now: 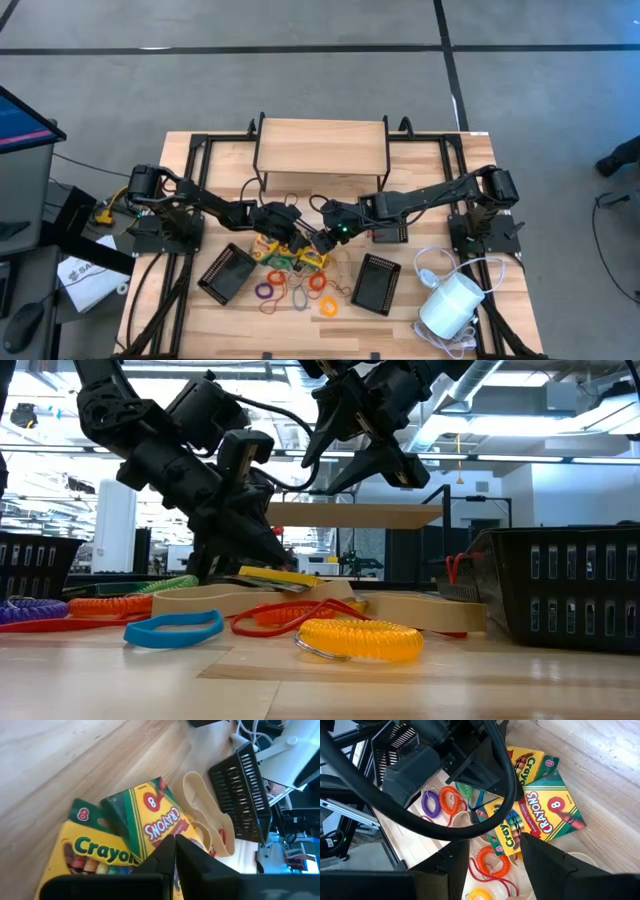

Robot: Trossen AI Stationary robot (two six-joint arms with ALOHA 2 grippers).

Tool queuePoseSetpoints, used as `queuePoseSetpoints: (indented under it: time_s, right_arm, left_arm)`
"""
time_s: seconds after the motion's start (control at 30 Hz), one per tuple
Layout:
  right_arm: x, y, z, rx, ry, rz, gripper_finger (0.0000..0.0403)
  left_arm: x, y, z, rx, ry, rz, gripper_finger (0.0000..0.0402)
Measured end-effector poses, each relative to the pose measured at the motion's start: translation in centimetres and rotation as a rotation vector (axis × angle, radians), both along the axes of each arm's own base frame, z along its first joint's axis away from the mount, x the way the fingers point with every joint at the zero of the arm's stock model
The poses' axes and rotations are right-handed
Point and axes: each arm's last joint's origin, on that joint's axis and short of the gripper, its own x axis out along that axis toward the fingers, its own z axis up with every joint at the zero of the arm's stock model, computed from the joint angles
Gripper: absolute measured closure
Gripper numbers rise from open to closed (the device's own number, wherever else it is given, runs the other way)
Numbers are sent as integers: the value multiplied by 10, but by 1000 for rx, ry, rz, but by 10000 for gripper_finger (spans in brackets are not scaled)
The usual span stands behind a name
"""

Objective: Pick & Place Office Desk Supplies
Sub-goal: Put the right crayon box into the bottom right black bin

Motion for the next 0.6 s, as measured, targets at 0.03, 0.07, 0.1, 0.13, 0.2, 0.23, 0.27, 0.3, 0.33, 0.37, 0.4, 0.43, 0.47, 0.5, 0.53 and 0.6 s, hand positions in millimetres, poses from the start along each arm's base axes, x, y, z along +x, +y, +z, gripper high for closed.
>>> queuePoseSetpoints:
  time_s: [0.03,0.07,0.1,0.13,0.2,0.23,0.27,0.3,0.33,0.37,0.4,0.43,0.47,0.5,0.53,0.6]
  right_arm:
    - [0,0,0,3,1,-3,230]
    - [0,0,0,8,2,-9,230]
    - [0,0,0,11,3,-13,230]
    - [0,0,0,19,6,-21,230]
    - [-1,2,-1,51,23,-39,230]
    - [-2,3,-1,68,34,-43,230]
    - [-3,5,-2,76,46,-49,230]
    - [-4,7,-2,80,59,-52,230]
    - [-5,8,-3,80,69,-50,230]
    - [-6,9,-4,79,80,-50,230]
    - [-7,9,-4,79,90,-51,230]
    - [-8,9,-5,81,101,-57,230]
    - [-8,8,-5,82,110,-61,230]
    - [-9,8,-6,80,116,-63,230]
    - [-9,8,-6,76,122,-66,230]
    - [-10,7,-7,61,122,-81,230]
  left_arm:
    - [0,0,-1,1,10,2,395]
    - [-1,0,-2,2,22,3,395]
    - [-2,0,-3,1,34,3,396]
    - [-2,0,-3,1,44,4,395]
    - [-4,0,-5,0,65,1,388]
    - [-4,0,-6,0,74,1,383]
    - [-4,0,-6,0,78,1,376]
    - [-4,0,-6,0,78,1,367]
    - [-4,0,-6,0,77,1,357]
    - [-4,0,-6,0,77,1,346]
    - [-4,0,-6,-1,76,0,335]
    - [-4,0,-5,0,75,0,323]
    - [-4,0,-5,0,74,0,311]
    - [-4,0,-5,1,73,-1,299]
    - [-4,0,-5,1,72,-1,288]
    - [-4,0,-5,1,71,-1,266]
